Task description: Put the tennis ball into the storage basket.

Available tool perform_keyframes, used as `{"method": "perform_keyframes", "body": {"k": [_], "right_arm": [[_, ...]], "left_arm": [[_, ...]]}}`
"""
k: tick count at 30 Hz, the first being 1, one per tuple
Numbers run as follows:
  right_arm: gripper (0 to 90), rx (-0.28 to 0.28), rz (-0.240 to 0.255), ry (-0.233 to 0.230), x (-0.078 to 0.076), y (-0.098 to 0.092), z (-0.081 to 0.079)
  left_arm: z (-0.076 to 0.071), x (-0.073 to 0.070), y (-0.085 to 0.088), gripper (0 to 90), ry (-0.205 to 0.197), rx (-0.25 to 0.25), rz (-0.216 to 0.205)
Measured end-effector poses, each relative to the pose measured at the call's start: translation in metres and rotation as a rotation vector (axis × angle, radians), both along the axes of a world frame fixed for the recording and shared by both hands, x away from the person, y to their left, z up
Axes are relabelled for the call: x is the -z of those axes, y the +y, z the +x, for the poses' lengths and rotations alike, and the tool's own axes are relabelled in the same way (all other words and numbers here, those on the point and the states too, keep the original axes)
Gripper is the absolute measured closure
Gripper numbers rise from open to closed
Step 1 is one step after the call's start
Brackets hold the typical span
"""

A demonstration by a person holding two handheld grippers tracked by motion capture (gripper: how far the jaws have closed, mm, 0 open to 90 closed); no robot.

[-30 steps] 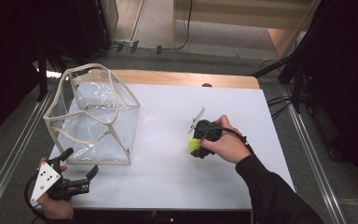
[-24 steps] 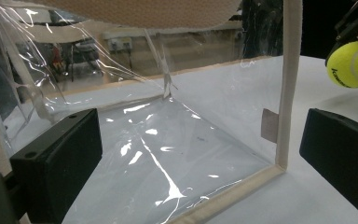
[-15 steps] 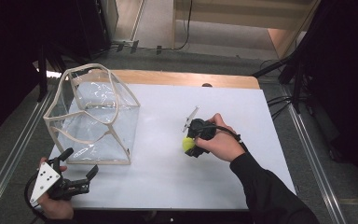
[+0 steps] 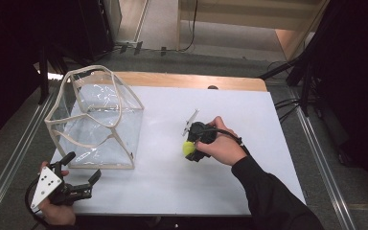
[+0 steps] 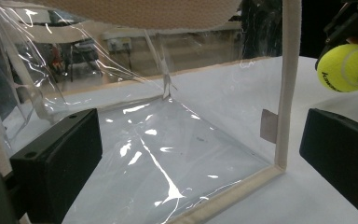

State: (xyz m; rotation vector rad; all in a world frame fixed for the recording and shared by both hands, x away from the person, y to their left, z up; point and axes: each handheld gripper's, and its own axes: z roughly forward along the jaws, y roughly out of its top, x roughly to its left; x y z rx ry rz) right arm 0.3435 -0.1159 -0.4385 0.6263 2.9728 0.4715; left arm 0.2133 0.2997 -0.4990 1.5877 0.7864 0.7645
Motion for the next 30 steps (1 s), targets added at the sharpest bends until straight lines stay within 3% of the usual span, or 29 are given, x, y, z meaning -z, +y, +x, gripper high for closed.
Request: {"method": "perform_keyframes", "body": {"k": [30], "right_arm": [[23.9,-0.049,0.029,0.008,-0.004,0.036,0.006]], "left_arm": [[0.0,0.0,0.0,0.0,-0.001,-0.002,-0.004]]}}
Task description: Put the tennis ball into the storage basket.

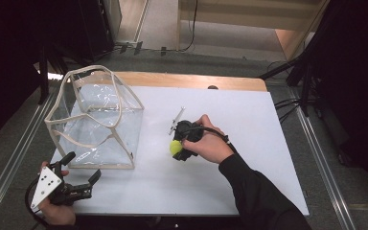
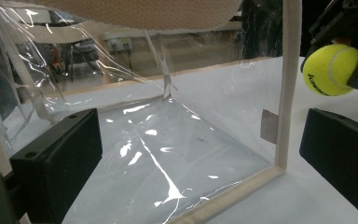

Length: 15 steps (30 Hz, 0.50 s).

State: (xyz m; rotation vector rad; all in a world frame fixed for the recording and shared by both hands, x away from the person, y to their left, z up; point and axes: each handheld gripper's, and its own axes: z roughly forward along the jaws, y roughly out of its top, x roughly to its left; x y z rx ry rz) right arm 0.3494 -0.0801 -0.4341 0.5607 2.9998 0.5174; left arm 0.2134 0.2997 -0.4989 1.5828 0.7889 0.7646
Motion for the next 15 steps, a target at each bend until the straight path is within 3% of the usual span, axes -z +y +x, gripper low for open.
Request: {"method": "perform_keyframes", "body": {"k": [15], "right_arm": [[23.9,-0.024,0.024,0.018,-0.001,0.022,0.004]], "left_arm": [[0.0,0.0,0.0,0.0,0.001,-0.006,0.0]]}}
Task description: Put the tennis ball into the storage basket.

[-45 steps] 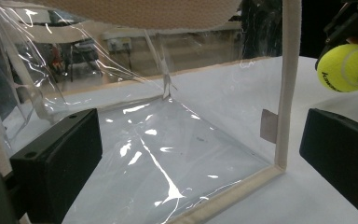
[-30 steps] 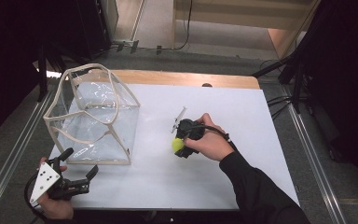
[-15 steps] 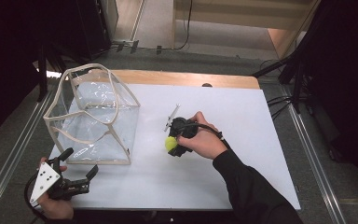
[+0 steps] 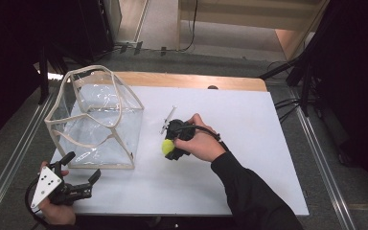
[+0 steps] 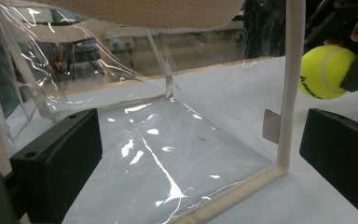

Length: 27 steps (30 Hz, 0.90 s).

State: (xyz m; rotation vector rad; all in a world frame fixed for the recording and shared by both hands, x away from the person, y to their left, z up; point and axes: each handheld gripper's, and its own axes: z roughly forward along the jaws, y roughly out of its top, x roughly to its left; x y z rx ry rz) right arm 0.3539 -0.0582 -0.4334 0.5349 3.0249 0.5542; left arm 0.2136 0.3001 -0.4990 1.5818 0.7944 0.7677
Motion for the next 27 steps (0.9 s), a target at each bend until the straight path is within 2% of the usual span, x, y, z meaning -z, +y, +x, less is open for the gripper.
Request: {"method": "perform_keyframes", "body": {"k": [4,5,10,12,13,22,27], "right_arm": [[23.9,-0.008,0.002,0.004,-0.003,0.008,0.001],[23.9,-0.018,0.003,-0.009,-0.004,0.01,0.002],[23.9,-0.035,0.018,-0.017,-0.009,0.019,0.003],[23.9,-0.02,0.018,-0.011,-0.011,0.023,0.003],[23.9,-0.038,0.014,-0.015,-0.011,0.024,0.004],[23.9,-0.054,0.009,-0.017,-0.022,0.034,0.005],[23.9,-0.061,0.033,-0.007,-0.028,0.037,0.007]], "left_arm": [[0.0,0.0,0.0,0.0,0.003,0.001,0.004],[0.0,0.0,0.0,0.0,0.002,0.002,0.001],[0.0,0.0,0.0,0.0,0.0,0.003,-0.002],[0.0,0.0,-0.001,0.0,0.0,0.003,-0.002],[0.0,0.0,-0.001,0.0,-0.004,0.003,-0.006],[0.0,0.0,0.0,0.0,0.001,0.008,-0.001],[0.0,0.0,0.0,0.0,0.001,0.008,-0.003]]}}
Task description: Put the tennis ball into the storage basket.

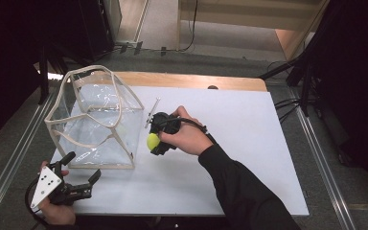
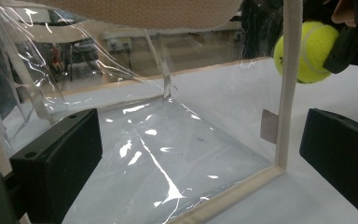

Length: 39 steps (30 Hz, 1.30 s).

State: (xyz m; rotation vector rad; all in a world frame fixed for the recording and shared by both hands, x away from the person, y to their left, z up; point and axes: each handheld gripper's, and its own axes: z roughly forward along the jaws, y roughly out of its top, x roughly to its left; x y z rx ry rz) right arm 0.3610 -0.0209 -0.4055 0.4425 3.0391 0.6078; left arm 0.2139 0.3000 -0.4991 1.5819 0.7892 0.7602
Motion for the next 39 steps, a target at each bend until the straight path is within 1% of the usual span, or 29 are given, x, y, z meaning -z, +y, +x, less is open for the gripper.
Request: {"method": "perform_keyframes", "body": {"k": [2,4,8,10,11,16,24,26,28,31,37,39], "right_arm": [[23.9,0.004,0.005,0.004,-0.002,0.001,0.0],[23.9,-0.01,0.014,0.012,-0.005,0.002,0.002],[23.9,-0.009,0.018,0.005,-0.011,0.004,0.002],[23.9,-0.022,0.016,0.001,-0.015,0.004,0.004],[23.9,-0.014,0.018,-0.002,-0.017,0.005,0.003],[23.9,-0.018,0.028,-0.005,-0.027,0.008,0.005],[23.9,-0.033,0.044,-0.029,-0.04,0.012,0.006],[23.9,-0.029,0.047,-0.027,-0.044,0.014,0.006],[23.9,-0.043,0.053,-0.023,-0.047,0.015,0.006],[23.9,-0.047,0.051,-0.018,-0.052,0.017,0.006],[23.9,-0.065,0.054,-0.029,-0.062,0.022,0.007],[23.9,-0.059,0.057,-0.027,-0.065,0.023,0.007]], "left_arm": [[0.0,0.0,0.0,0.0,0.0,0.0,0.0],[0.0,0.0,0.0,0.0,-0.001,0.0,0.0],[0.0,0.0,0.0,0.0,0.0,0.0,0.0],[0.0,0.0,0.0,0.0,0.0,0.0,0.001],[0.0,0.0,0.0,0.0,0.0,0.0,0.0],[0.0,0.0,0.0,0.0,-0.003,0.0,-0.001],[0.0,0.0,0.0,0.0,-0.002,0.001,-0.001],[0.0,0.0,-0.001,0.0,-0.003,0.001,-0.002],[0.0,0.0,0.0,0.0,-0.004,0.004,0.001],[0.0,0.0,0.0,0.0,-0.003,0.003,0.001],[0.0,0.0,-0.001,0.0,-0.004,0.004,0.002],[0.0,0.0,0.0,0.0,-0.003,0.003,0.0]]}}
